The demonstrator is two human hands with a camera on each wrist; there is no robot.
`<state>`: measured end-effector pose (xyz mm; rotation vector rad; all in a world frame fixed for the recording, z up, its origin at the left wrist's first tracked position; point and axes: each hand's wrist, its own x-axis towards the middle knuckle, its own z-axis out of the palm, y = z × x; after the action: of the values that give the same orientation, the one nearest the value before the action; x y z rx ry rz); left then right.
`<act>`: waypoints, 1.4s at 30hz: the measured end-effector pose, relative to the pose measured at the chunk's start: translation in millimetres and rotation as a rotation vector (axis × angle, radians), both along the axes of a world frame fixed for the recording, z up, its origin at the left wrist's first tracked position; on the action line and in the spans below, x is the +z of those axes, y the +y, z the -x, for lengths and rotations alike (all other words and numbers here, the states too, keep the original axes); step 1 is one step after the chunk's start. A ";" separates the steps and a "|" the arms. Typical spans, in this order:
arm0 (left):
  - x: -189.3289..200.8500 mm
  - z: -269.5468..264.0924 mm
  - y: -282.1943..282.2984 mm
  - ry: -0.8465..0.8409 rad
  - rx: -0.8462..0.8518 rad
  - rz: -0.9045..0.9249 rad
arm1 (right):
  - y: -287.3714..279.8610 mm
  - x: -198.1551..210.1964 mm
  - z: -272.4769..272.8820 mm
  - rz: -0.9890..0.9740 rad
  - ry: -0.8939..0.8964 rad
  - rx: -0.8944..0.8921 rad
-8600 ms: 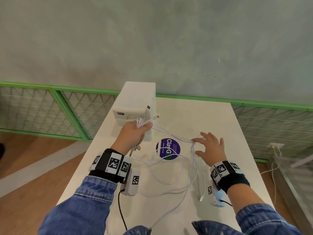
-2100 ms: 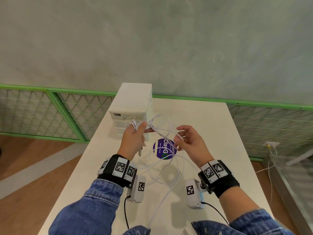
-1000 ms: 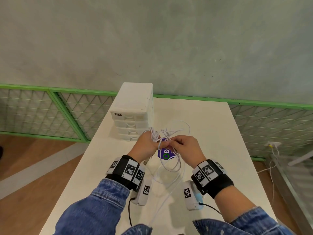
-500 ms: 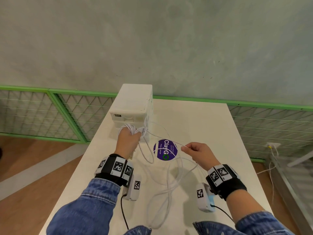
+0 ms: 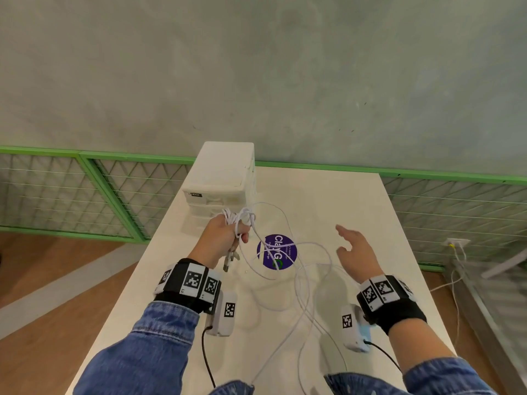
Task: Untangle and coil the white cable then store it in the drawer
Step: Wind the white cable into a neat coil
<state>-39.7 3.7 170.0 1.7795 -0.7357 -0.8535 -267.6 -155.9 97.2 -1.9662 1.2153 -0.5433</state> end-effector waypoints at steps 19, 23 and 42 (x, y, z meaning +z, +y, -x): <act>-12.9 13.1 -6.5 -0.323 0.179 0.109 | 49.2 25.6 -52.1 0.166 -0.107 0.390; -7.9 11.0 -5.1 -0.241 0.259 0.128 | 39.6 13.6 -41.5 0.163 -0.060 0.394; -10.1 -1.7 -8.8 0.116 0.111 -0.031 | 19.2 -1.0 -26.7 0.124 -0.043 0.120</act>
<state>-38.1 -5.1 159.9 1.7644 -0.5457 -0.8893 -240.9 -136.7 96.2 -2.1055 1.0509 -0.6087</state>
